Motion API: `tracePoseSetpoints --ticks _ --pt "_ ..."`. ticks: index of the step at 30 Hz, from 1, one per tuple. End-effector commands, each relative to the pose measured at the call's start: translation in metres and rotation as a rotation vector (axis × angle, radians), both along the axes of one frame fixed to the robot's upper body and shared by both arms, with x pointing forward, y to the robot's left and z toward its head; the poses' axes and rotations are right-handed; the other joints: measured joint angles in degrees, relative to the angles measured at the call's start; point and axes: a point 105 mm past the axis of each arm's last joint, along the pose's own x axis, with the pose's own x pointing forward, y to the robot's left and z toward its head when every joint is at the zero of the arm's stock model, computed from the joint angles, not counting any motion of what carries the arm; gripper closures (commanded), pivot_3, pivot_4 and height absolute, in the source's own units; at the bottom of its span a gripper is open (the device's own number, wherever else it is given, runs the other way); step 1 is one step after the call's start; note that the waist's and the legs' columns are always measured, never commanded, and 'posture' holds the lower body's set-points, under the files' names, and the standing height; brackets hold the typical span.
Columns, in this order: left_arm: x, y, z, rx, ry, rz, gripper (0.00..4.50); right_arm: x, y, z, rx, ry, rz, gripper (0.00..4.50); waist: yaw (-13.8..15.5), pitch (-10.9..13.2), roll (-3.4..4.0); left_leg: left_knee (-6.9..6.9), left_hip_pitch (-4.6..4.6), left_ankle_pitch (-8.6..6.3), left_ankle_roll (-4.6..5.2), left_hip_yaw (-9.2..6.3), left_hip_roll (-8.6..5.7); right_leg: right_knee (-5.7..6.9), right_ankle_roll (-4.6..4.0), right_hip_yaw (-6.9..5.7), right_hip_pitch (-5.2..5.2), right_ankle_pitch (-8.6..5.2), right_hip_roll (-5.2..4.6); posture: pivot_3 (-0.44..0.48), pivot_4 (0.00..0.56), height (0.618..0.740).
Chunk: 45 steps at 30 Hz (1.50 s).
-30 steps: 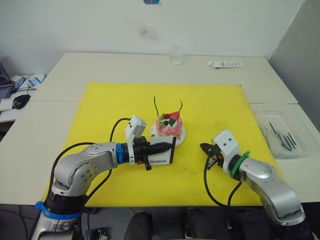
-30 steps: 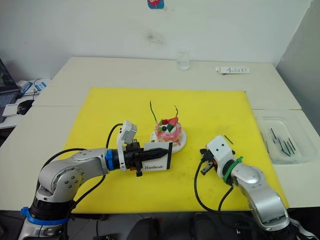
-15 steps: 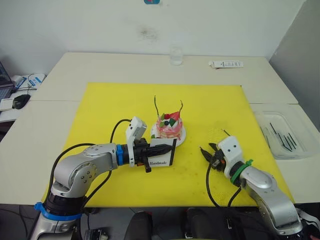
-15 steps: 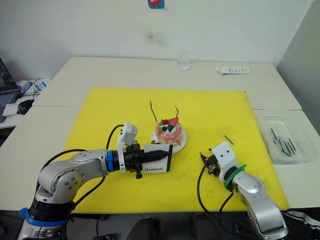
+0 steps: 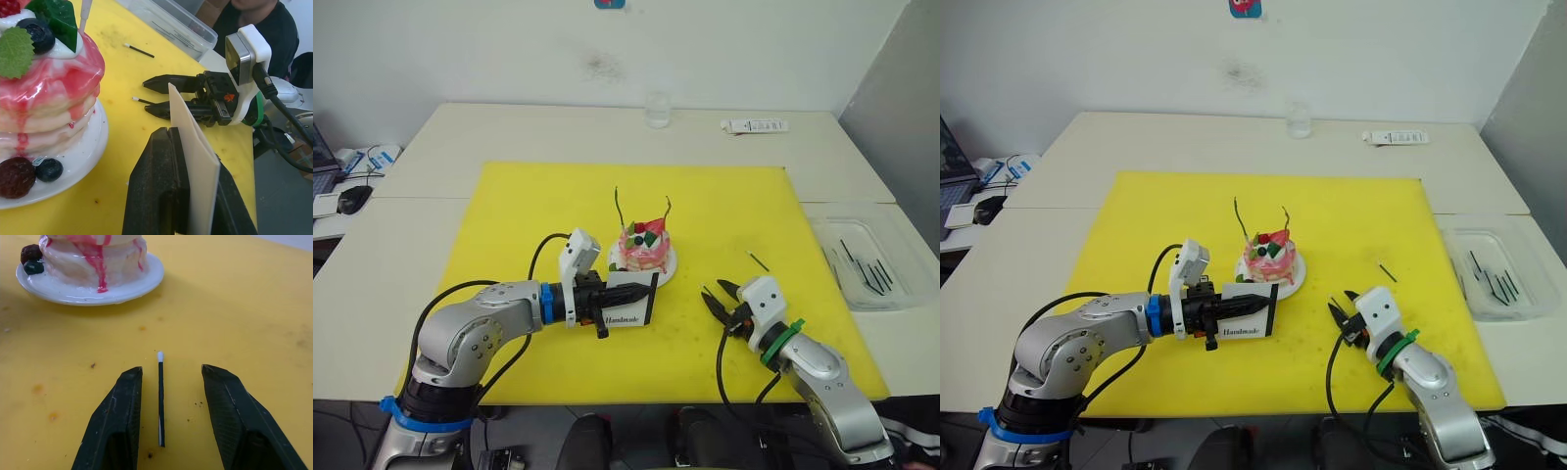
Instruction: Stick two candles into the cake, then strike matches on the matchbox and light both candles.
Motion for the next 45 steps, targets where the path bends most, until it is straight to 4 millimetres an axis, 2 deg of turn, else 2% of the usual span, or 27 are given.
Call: tracePoseSetpoints --ticks 1,10,13,17,21,26,30,34,37,41,45 --pt "-0.003 -0.002 0.007 -0.001 -0.044 -0.022 4.5 0.001 0.001 0.003 -0.003 -0.026 0.009 2.52 0.0 0.0 0.0 0.0 0.0 0.0 0.0 0.0 0.0 0.0 0.0 0.0 0.0 0.0 0.0 0.0 0.15 0.74" --pt "-0.004 -0.001 0.006 0.002 -0.043 -0.022 4.5 -0.003 0.001 -0.01 -0.006 0.048 -0.006 2.52 0.0 0.0 0.0 0.05 0.01 0.0 0.0 -0.01 0.0 0.01 0.0 0.0 0.04 0.0 -0.01 0.0 0.15 0.74" --pt "-0.004 -0.001 0.006 0.002 -0.042 -0.022 4.5 -0.002 0.004 -0.009 0.009 0.057 -0.018 3.13 0.0 0.0 0.0 0.06 0.0 0.0 0.0 -0.01 0.0 0.01 0.01 0.0 0.04 0.0 -0.01 0.0 0.15 0.74" --pt "-0.003 -0.001 0.005 0.003 -0.04 -0.022 4.5 0.002 0.007 -0.01 0.006 0.063 -0.043 4.48 0.0 0.0 -0.01 0.09 0.01 0.0 0.0 -0.02 0.02 0.03 0.01 0.0 0.04 0.01 -0.01 0.0 0.15 0.74" --pt "-0.003 -0.001 0.004 0.005 -0.04 -0.024 4.5 0.002 0.005 -0.014 -0.007 0.074 -0.061 4.48 0.0 0.0 -0.01 0.19 0.01 0.0 0.0 -0.02 0.03 0.04 0.04 0.0 0.06 0.08 -0.01 0.0 0.15 0.74" --pt "-0.002 0.0 0.003 0.005 -0.038 -0.019 4.5 -0.001 0.006 -0.003 0.013 0.046 -0.032 4.48 0.0 0.0 -0.01 0.33 0.0 0.0 0.0 -0.01 0.01 0.04 0.09 0.01 0.11 0.14 -0.01 0.0 0.15 0.74" --pt "0.0 -0.001 0.007 -0.02 -0.031 -0.006 4.5 -0.006 0.016 0.027 0.002 -0.034 0.067 4.48 0.0 0.0 0.0 0.34 -0.05 -0.01 0.0 0.03 -0.01 0.01 0.1 0.04 0.09 0.14 -0.01 0.0 0.15 0.74" --pt "0.006 -0.003 0.013 -0.062 -0.013 0.017 4.5 -0.02 0.033 0.065 -0.099 -0.13 0.28 4.48 0.0 0.0 0.03 0.36 -0.08 -0.01 0.01 0.04 -0.01 0.02 0.12 0.05 0.04 0.15 0.0 0.0 0.15 0.74" --pt "0.01 -0.005 0.017 -0.087 0.013 0.025 4.5 -0.028 0.041 0.08 -0.188 -0.156 0.425 4.48 0.0 0.0 0.02 0.38 -0.06 -0.01 0.01 -0.07 0.0 0.02 0.15 -0.05 0.09 0.18 0.04 0.0 0.15 0.74" --pt "0.015 -0.009 0.022 -0.119 0.047 0.03 4.5 -0.036 0.049 0.081 -0.347 -0.159 0.589 4.48 0.1 0.0 0.02 0.38 -0.09 -0.01 0.01 -0.08 -0.03 -0.01 0.16 -0.05 0.1 0.18 0.14 0.0 0.15 0.74" --pt "0.017 -0.01 0.025 -0.131 0.077 0.025 4.5 -0.035 0.056 0.078 -0.419 -0.16 0.643 4.48 0.0 0.0 0.01 0.39 -0.11 -0.01 0.02 -0.03 -0.03 -0.05 0.17 0.0 0.07 0.17 0.14 0.0 0.15 0.74"
